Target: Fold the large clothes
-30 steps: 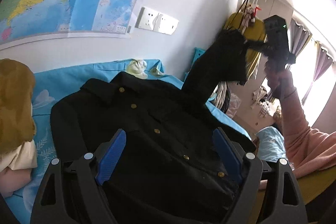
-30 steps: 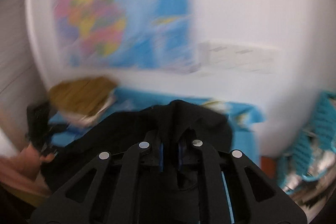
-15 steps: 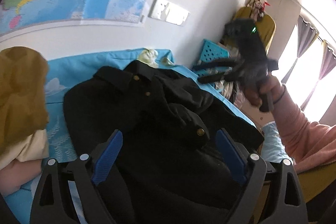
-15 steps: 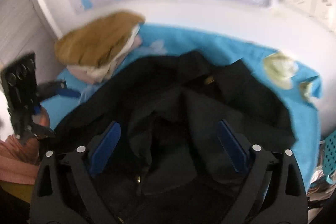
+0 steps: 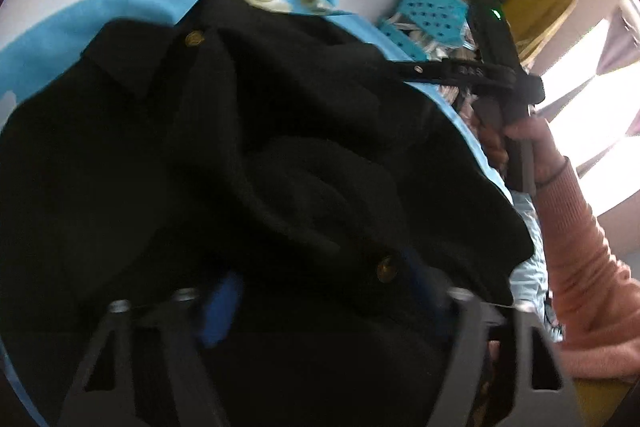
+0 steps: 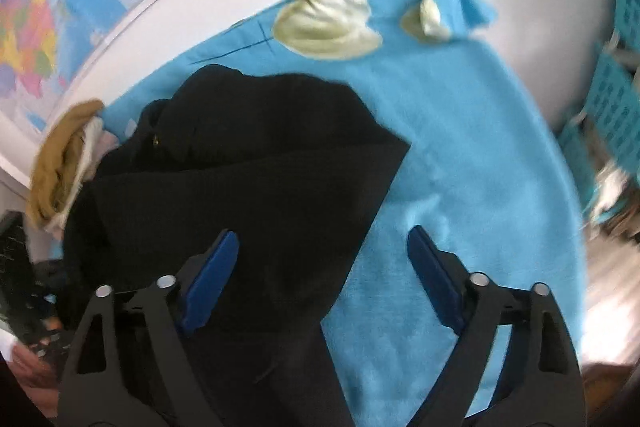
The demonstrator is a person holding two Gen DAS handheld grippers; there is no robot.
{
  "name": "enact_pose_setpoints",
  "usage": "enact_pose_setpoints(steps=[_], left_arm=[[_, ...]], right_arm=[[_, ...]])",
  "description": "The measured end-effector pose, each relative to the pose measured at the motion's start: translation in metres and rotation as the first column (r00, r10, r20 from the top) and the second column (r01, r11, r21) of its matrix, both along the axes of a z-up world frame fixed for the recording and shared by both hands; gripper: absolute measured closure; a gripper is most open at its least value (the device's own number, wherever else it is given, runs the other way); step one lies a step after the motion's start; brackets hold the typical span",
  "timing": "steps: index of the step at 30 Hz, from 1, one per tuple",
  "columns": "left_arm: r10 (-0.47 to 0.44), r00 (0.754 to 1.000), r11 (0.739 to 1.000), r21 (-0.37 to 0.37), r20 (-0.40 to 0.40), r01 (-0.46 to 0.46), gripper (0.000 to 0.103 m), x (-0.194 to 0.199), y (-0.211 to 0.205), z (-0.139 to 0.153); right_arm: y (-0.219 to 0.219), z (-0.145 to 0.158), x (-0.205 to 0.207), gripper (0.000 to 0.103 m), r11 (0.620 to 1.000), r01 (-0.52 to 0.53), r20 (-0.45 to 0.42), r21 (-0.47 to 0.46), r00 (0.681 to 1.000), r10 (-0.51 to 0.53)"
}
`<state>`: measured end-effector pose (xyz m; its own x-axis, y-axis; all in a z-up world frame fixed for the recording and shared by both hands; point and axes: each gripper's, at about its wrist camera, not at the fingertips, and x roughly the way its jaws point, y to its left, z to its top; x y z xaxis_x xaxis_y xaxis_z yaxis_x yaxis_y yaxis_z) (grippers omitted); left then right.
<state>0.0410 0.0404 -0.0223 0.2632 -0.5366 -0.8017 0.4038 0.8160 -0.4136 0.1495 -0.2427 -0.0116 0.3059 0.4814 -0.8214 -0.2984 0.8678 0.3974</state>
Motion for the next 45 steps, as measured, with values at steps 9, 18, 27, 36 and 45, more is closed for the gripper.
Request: enact_pose_setpoints(steps=[9, 18, 27, 36, 45], left_arm=[[0.038, 0.999, 0.982, -0.188, 0.013, -0.035, 0.079, -0.001, 0.078, 0.031], [0.174, 0.985, 0.977, -0.125, -0.001, -0.172, 0.033, -0.003, 0.126, 0.029], [-0.062, 0.997, 0.996, 0.072, 0.044, 0.059, 0.07, -0.02, 0.064, 0.009], [0.194, 0.969, 0.958, 0.183, 0.155, -0.221, 0.081, 0.018, 0.124, 0.05], [0.226, 0.95, 0.935, 0.225, 0.215, -0.274, 0.043, 0.011, 0.128, 0.048]], right_arm=[[-0.021, 0.011, 0.002, 0.097, 0.991, -0.084, 0.102, 0.101, 0.992, 0.074], [-0.033, -0.023, 0.025, 0.094, 0.999, 0.02, 0.052, 0.03, 0.998, -0.022], [-0.048, -0.025, 0.016, 0.088, 0.997, 0.048, 0.047, 0.063, 0.998, -0.051], [-0.052, -0.013, 0.018, 0.096, 0.996, 0.072, 0.099, 0.058, 0.992, -0.078], [-0.038, 0.009, -0.001, 0.053, 0.987, 0.138, 0.222, -0.084, 0.968, -0.116]])
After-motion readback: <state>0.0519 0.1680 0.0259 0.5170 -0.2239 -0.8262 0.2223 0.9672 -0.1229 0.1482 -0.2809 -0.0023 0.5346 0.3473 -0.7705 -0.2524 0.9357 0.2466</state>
